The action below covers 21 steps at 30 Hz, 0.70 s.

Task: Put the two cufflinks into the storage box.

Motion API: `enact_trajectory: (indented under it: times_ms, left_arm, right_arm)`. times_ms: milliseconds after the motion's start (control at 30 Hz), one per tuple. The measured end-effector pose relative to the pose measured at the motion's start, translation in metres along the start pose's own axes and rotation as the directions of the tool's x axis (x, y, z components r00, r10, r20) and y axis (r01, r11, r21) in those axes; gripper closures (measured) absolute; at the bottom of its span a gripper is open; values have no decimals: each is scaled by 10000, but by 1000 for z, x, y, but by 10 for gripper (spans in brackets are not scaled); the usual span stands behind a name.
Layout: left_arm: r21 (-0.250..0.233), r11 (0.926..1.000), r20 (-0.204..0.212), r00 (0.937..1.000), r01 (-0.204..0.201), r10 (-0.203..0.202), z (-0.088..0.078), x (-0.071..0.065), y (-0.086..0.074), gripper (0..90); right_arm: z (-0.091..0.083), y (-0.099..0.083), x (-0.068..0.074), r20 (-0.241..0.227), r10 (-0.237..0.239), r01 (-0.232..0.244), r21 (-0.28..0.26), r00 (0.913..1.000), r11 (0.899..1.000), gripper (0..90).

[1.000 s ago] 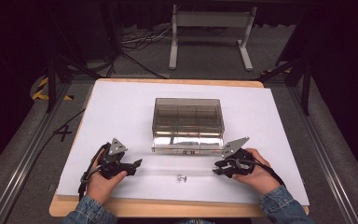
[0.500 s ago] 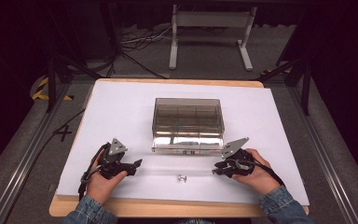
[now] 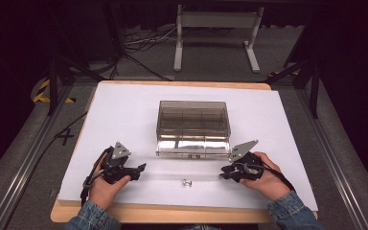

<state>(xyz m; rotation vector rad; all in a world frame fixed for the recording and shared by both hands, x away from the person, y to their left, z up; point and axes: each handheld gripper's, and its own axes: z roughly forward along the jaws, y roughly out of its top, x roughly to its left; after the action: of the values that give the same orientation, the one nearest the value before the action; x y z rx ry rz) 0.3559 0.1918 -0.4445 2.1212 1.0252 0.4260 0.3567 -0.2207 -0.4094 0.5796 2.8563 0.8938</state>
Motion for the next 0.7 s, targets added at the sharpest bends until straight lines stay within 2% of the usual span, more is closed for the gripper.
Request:
enact_trajectory:
  times_ms: [267, 700]
  left_arm:
    - [48, 10000, -10, 10000, 83, -83, 0, 0, 0, 182]
    - [91, 10000, -60, 10000, -21, 22, 2, 0, -1, 181]
  right_arm:
    - [-13, 5, 4, 7, 89, -89, -83, 10000, 9999, 750]
    - [-27, 14, 5, -86, 191, -192, -114, 9998, 9998, 750]
